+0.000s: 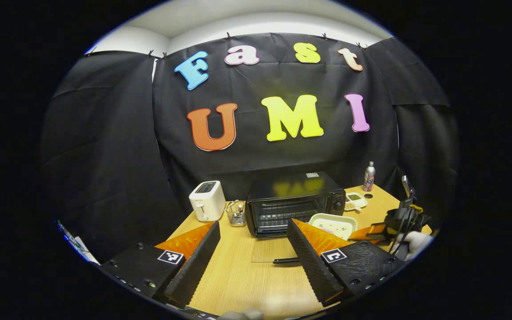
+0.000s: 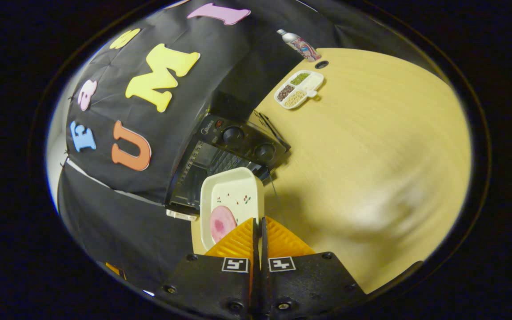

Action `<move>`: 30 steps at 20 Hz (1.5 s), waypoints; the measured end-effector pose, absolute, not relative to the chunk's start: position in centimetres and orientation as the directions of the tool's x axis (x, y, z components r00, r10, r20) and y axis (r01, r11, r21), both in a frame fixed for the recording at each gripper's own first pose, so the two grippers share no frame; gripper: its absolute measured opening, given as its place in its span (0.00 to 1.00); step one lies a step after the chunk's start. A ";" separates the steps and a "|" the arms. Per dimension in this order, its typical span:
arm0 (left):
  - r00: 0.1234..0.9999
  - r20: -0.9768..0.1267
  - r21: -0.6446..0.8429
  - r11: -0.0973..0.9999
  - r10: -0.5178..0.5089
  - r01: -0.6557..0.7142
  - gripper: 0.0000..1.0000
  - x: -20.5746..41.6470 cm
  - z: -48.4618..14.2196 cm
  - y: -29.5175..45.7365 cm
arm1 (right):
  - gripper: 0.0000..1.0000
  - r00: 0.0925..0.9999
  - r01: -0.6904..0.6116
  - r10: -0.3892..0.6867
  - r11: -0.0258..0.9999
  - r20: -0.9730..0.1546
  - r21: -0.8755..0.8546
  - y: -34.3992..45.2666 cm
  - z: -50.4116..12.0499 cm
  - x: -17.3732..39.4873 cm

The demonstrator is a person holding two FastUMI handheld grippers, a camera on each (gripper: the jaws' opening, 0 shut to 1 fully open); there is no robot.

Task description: Open the electric oven with the left hand, put the food in, and close the electric oven.

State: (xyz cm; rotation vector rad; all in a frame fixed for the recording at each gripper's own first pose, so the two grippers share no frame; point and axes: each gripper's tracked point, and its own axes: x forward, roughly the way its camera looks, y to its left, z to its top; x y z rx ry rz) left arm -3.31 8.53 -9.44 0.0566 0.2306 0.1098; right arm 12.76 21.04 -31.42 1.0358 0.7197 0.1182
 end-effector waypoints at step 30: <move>0.921 -0.338 0.034 0.981 0.193 -0.193 0.97 0.3 -16.4 15.5 | 0.06 0.893 0.251 0.278 0.347 -0.355 0.904 28.8 -32.5 28.8</move>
